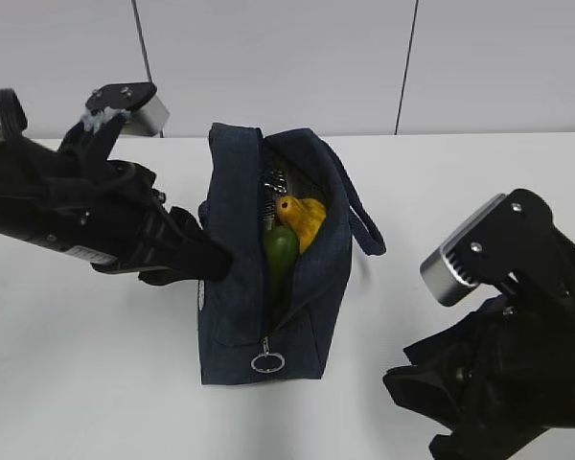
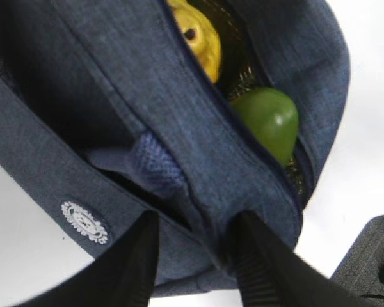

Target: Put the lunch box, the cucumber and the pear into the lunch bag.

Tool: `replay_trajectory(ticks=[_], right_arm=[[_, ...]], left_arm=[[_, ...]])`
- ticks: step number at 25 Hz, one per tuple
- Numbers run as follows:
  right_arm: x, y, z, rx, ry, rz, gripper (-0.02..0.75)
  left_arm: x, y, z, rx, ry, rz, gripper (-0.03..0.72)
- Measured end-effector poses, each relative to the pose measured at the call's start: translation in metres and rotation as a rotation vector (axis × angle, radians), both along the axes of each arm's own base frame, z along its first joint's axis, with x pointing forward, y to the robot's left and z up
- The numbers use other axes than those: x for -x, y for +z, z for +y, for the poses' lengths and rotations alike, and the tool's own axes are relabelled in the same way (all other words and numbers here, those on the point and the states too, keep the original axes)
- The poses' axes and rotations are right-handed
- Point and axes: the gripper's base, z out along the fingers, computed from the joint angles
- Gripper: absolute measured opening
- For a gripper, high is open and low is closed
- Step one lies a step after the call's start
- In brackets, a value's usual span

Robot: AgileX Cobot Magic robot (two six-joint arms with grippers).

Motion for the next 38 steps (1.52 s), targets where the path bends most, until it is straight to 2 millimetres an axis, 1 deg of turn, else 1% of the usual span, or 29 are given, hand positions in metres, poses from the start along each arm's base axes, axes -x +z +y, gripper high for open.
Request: replay_trajectory(ticks=[3,5,7,10,12,18,23,27,28,29,33,35,38], right_arm=[[0.000,0.000,0.000,-0.003,-0.001,-0.005,0.264],[-0.001,0.000,0.000,-0.003,-0.003,-0.004,0.264],[-0.001,-0.002,0.002,-0.003,0.002,0.003,0.264],[-0.002,-0.006,0.005,-0.010,0.025,0.020,0.264],[-0.004,-0.008,0.009,-0.018,0.048,0.023,0.264],[-0.008,-0.015,0.021,-0.072,0.121,0.015,0.264],[-0.017,-0.028,0.035,-0.139,0.170,0.013,0.264],[-0.025,-0.042,0.042,-0.132,0.181,0.001,0.264],[-0.025,-0.042,0.042,-0.132,0.181,0.001,0.264],[-0.027,-0.049,0.044,-0.125,0.193,0.002,0.264],[-0.035,-0.061,0.051,-0.103,0.209,0.022,0.266],[-0.040,-0.065,0.055,-0.096,0.209,0.031,0.275],[-0.046,-0.066,0.059,-0.091,0.210,0.023,0.286]], left_arm=[[-0.003,-0.003,0.000,-0.001,0.014,-0.001,0.233],[-0.004,-0.003,0.000,-0.002,0.020,-0.007,0.211],[-0.004,-0.003,0.000,-0.002,0.023,-0.012,0.159],[-0.004,-0.003,-0.001,-0.002,0.024,-0.015,0.056],[-0.004,-0.003,-0.001,-0.002,0.027,-0.018,0.020],[-0.004,-0.003,-0.001,-0.001,0.028,-0.020,0.008],[-0.004,-0.003,-0.001,0.000,0.023,-0.013,0.006],[-0.003,-0.003,-0.002,0.007,0.021,-0.001,0.006],[-0.003,-0.003,-0.002,0.010,0.020,0.002,0.006],[-0.002,-0.002,-0.002,0.016,0.019,0.005,0.006],[-0.001,-0.002,-0.003,0.026,0.012,0.014,0.006],[-0.001,-0.002,-0.003,0.026,0.008,0.016,0.006],[-0.001,-0.002,-0.003,0.025,0.004,0.018,0.006]])
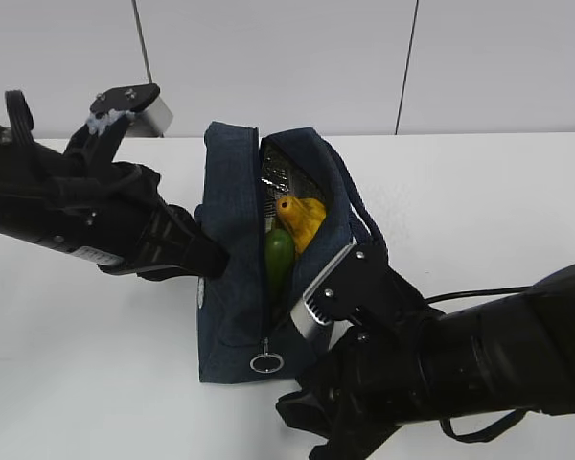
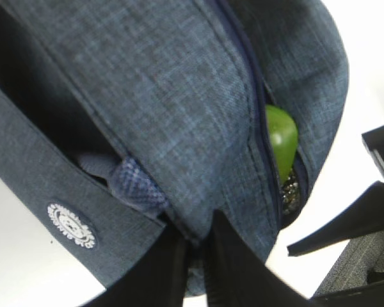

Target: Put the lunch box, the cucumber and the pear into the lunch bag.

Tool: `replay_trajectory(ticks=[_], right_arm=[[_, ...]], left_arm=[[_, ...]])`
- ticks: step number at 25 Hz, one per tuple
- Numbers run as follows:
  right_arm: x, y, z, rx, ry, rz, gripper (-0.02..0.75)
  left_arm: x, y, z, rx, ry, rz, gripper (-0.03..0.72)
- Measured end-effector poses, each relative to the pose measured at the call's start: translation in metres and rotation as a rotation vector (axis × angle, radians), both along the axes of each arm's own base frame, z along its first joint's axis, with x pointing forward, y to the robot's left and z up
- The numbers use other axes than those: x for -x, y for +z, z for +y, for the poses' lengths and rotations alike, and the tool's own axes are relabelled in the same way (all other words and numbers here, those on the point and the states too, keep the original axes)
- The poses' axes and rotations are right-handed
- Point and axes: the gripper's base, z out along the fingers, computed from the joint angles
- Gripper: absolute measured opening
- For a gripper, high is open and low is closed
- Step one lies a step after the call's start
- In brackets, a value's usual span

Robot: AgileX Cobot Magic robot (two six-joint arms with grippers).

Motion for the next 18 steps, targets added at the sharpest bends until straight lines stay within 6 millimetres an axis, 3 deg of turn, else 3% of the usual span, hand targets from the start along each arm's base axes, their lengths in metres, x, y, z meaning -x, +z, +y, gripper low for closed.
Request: replay_trajectory(ticks=[10,18], right_arm=[[-0.0057,-0.0018,-0.0034,0.114,0.088,-0.151,0.287],[-0.0115,0.0014,-0.0092,0.057,0.106,-0.153,0.288]], left_arm=[[0.0002,-0.0001,-0.0001,-0.001,-0.004,0.000,0.006],[0.0002,-0.0001,-0.0001,-0.002,-0.007,-0.003,0.005]])
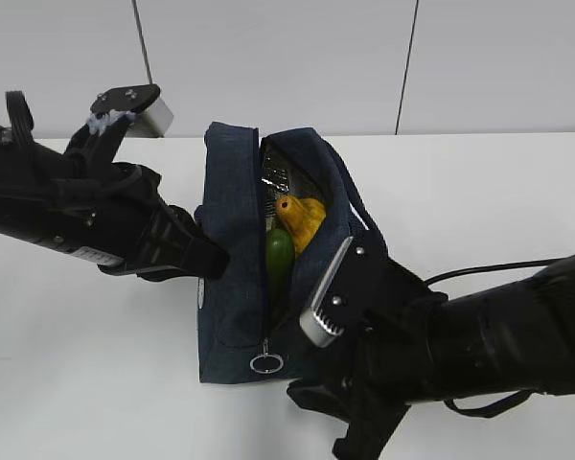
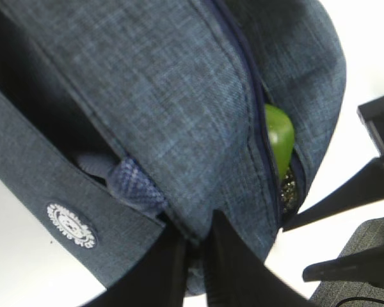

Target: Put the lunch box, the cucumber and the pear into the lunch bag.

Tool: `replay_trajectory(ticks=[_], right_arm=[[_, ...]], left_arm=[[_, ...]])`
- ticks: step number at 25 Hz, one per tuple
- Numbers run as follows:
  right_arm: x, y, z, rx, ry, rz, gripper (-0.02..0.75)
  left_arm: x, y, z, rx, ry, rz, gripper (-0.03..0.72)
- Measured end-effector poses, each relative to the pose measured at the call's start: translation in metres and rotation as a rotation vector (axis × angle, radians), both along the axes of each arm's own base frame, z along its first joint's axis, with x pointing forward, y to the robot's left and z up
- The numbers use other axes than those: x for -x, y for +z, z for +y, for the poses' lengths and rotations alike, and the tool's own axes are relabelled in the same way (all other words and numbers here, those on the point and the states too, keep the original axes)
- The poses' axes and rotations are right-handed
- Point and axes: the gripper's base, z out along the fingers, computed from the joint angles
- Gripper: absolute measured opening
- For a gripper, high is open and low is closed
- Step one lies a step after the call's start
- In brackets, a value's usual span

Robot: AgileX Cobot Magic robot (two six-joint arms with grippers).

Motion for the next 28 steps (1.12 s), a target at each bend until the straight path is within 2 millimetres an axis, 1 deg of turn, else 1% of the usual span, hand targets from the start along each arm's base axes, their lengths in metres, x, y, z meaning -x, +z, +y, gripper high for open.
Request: replay_trajectory(ticks=[5,7,11,13,16,20,28], right_arm=[[-0.005,-0.001,-0.023,-0.127,-0.002,0.062,0.287],[-0.004,-0.001,-0.027,-0.155,0.012,0.067,0.287],[0.000,0.000,-0.024,-0.184,0.075,0.049,0.287],[0.000,-0.004,-0.023,-0.178,0.096,0.048,0.286],[-0.001,-0.018,-0.021,-0.167,0.112,0.089,0.286],[-0.010,-0.027,-0.016,-0.167,0.119,0.114,0.286],[-0.028,-0.031,-0.008,-0.172,0.122,0.103,0.286]], left_arm=[[0.000,0.000,0.000,0.000,-0.001,0.001,0.005],[0.000,0.000,0.000,0.000,-0.002,0.002,0.005],[0.000,0.000,0.000,0.000,-0.003,0.003,0.005],[0.000,0.000,0.000,0.000,-0.003,0.003,0.005],[0.000,0.000,0.000,0.000,-0.003,0.003,0.005],[0.000,0.000,0.000,0.002,-0.001,0.004,0.005],[0.000,0.000,-0.001,0.010,0.004,0.008,0.004]])
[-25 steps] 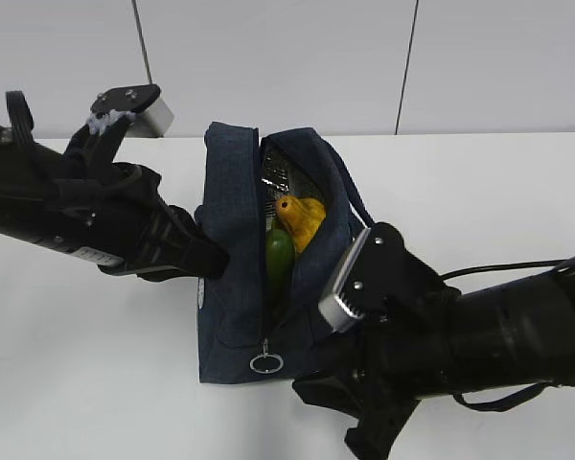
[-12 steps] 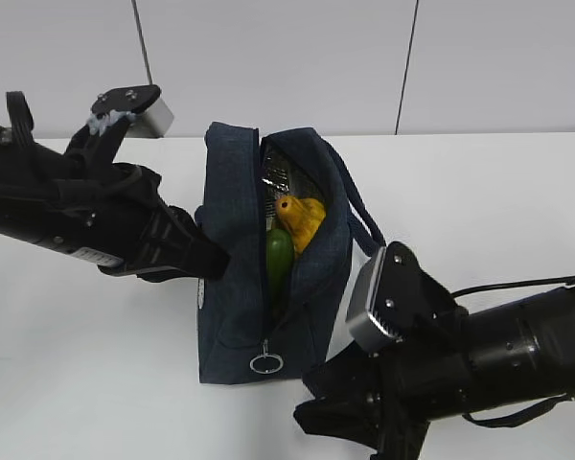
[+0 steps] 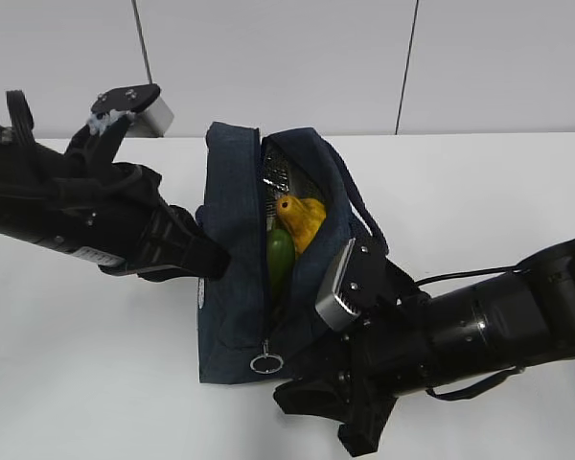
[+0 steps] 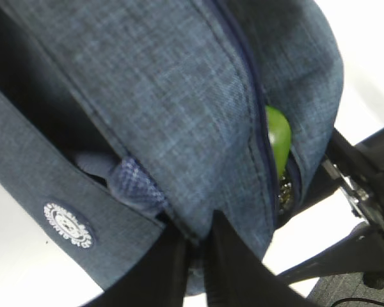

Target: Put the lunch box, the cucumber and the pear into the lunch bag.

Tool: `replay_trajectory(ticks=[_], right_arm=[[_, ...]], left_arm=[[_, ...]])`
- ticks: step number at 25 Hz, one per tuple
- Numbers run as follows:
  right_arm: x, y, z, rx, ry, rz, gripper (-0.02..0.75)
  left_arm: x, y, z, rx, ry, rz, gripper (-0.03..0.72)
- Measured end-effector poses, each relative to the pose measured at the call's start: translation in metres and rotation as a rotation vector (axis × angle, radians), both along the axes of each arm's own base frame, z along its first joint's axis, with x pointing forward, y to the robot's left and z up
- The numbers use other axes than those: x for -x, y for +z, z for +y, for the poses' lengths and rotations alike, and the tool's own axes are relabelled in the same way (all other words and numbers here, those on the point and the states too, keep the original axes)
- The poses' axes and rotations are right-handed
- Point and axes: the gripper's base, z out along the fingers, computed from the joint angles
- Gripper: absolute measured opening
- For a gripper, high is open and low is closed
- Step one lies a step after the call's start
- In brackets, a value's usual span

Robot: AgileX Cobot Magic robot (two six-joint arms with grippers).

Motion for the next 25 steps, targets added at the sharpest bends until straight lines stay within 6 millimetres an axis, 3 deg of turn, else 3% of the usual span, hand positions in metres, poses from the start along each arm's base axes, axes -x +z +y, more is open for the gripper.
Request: replay_trajectory(ticks=[25], right_arm=[[-0.017,-0.002,0.001,0.066,-0.040,-0.049,0.285]], left_arm=[[0.000,0.000,0.000,0.008,0.005,0.005,0.003]])
